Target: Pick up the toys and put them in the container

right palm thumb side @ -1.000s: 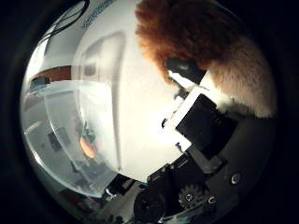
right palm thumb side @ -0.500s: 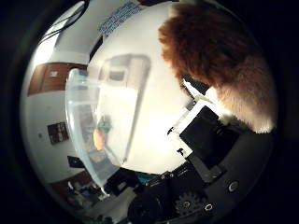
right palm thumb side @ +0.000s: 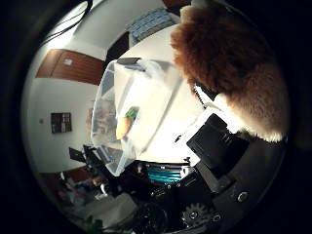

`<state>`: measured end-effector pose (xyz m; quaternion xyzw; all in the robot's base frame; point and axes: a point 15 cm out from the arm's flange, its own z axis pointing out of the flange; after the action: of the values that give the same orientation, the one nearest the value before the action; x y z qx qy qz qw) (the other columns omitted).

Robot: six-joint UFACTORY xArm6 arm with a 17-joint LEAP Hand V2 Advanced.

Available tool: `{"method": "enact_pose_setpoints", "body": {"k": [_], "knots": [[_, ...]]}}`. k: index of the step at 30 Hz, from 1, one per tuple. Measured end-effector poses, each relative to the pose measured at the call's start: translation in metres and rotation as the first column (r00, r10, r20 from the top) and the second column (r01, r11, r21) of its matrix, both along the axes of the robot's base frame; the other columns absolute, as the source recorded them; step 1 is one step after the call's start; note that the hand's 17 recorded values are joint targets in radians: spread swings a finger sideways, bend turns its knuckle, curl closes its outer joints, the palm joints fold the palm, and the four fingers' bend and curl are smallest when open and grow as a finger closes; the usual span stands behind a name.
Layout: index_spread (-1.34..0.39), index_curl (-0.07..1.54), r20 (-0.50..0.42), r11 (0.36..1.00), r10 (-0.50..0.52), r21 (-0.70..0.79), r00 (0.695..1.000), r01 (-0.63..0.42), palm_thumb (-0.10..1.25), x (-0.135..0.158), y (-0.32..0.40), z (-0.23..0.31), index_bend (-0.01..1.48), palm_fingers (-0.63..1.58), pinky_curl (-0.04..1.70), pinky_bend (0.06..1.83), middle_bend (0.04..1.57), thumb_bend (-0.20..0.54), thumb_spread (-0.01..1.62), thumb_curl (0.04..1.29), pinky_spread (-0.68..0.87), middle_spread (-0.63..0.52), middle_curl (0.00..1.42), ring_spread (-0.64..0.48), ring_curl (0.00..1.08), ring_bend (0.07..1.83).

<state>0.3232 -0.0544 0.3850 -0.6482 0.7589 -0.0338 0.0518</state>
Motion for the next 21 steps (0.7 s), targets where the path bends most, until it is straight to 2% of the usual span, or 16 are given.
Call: {"method": "enact_pose_setpoints", "body": {"k": [8, 14, 21], "knots": [[-0.33, 1.08, 0.071, 0.992, 0.121, 0.036, 0.990, -0.124, 1.04, -0.001, 0.070, 0.038, 1.11, 0.77, 1.12, 1.33, 1.29, -0.014, 1.00, 0.68, -0.21, -0.26, 1.06, -0.27, 0.89, 1.44], [-0.33, 1.09, 0.126, 0.968, 0.243, 0.040, 0.962, -0.249, 1.04, -0.005, 0.138, 0.065, 1.09, 0.78, 1.14, 1.31, 1.28, -0.014, 1.00, 0.68, -0.22, -0.26, 1.07, -0.27, 0.90, 1.44], [-0.33, 1.09, 0.143, 0.933, 0.345, 0.055, 0.928, -0.355, 1.04, 0.002, 0.204, 0.068, 1.08, 0.79, 1.16, 1.30, 1.27, -0.014, 1.01, 0.69, -0.22, -0.26, 1.07, -0.27, 0.90, 1.43]]}}
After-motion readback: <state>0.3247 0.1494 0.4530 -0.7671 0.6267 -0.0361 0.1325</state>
